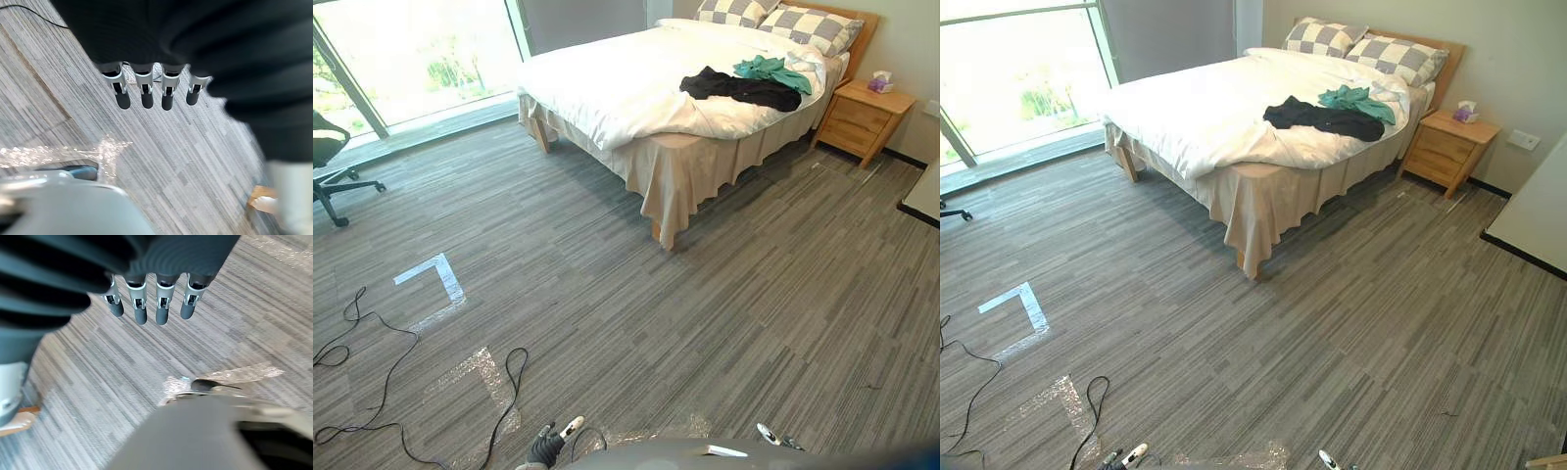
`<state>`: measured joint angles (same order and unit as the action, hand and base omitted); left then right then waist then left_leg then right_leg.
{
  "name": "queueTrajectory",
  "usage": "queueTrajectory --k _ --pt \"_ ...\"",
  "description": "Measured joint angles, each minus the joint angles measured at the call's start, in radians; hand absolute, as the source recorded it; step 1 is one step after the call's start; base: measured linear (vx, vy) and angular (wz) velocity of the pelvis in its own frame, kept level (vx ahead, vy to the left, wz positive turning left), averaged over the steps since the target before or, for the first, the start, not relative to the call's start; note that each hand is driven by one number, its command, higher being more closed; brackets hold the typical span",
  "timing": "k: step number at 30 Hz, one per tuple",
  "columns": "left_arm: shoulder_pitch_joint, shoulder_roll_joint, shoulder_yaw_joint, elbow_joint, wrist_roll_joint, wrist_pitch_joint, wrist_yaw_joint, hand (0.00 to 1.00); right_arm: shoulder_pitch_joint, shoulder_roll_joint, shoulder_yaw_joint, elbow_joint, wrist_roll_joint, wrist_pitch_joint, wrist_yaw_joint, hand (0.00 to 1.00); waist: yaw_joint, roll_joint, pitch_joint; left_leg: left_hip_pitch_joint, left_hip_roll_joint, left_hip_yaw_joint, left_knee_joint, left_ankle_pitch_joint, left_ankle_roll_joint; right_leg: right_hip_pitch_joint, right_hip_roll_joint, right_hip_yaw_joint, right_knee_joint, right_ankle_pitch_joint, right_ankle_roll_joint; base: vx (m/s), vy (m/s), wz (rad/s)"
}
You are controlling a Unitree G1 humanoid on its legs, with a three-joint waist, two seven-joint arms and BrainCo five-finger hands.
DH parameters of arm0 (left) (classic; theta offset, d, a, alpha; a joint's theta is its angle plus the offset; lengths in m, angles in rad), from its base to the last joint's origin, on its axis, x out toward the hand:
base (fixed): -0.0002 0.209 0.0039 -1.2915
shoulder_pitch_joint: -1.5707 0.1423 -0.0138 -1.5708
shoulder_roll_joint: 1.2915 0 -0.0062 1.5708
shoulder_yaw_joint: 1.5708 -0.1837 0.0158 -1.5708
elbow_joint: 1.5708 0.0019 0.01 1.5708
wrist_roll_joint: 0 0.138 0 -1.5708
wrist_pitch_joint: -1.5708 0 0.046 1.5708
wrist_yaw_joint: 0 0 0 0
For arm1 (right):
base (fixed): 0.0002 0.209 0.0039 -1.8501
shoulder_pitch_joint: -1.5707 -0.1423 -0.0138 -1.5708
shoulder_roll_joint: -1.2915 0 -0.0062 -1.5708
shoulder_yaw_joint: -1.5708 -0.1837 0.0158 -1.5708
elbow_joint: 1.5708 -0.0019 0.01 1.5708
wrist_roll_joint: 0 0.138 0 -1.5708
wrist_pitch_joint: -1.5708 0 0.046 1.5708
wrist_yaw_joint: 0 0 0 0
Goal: Tidy the bed and pick cloth on bed and put in laundry
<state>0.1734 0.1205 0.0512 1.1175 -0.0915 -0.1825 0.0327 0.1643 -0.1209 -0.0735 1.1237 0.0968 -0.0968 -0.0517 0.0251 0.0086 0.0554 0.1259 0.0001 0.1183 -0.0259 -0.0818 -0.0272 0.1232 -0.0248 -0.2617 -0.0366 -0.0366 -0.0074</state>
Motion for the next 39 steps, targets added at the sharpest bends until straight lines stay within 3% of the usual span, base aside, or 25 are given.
queueTrajectory --k 16,31,33,35,39 --pt "-0.03 0.002 0.001 0.015 -0.005 0.001 -0.027 0.0 -0.05 0.012 -0.041 0.012 -0.002 0.0 0.001 0.0 -0.006 -0.003 0.033 0.068 0.004 0.043 -0.064 0.02 -0.016 0.061 0.012 -0.017 -0.056 -0.008 0.072 0.03 -0.007 0.02" --pt "-0.06 -0.002 0.001 0.015 0.008 0.0 0.018 0.0 -0.054 0.019 -0.065 0.008 0.0 0.0 -0.001 0.0 -0.009 -0.005 0.061 0.074 0.008 0.067 -0.069 0.02 -0.016 0.057 0.015 -0.015 -0.049 -0.008 0.072 -0.03 -0.018 -0.02" --pt "-0.067 -0.002 0.001 0.015 0.008 -0.001 0.018 0.0 -0.061 0.018 -0.065 0.002 0.002 0.0 -0.001 0.0 -0.009 -0.004 0.071 0.061 0.014 0.08 -0.064 0.02 -0.016 0.019 0.015 -0.001 -0.012 -0.016 0.065 -0.06 -0.008 -0.2" --pt "-0.077 0.007 0.001 0.014 0.008 -0.001 0.018 0.0 -0.082 0.022 -0.065 -0.001 0.017 0.0 -0.001 0.0 -0.012 -0.012 0.092 0.05 0.015 0.101 -0.058 0.018 -0.016 -0.033 0.008 0.007 0.074 -0.057 0.026 -0.06 -0.026 -0.27" --pt "-0.096 0.012 0.001 0.015 0.009 -0.003 0.019 0.0 -0.083 0.023 -0.072 -0.028 0.036 -0.008 -0.001 0.0 -0.017 -0.02 0.118 0.029 0.029 0.164 -0.016 -0.009 0.001 -0.196 -0.023 0.022 0.37 -0.147 0.042 -0.04 -0.033 -0.42"
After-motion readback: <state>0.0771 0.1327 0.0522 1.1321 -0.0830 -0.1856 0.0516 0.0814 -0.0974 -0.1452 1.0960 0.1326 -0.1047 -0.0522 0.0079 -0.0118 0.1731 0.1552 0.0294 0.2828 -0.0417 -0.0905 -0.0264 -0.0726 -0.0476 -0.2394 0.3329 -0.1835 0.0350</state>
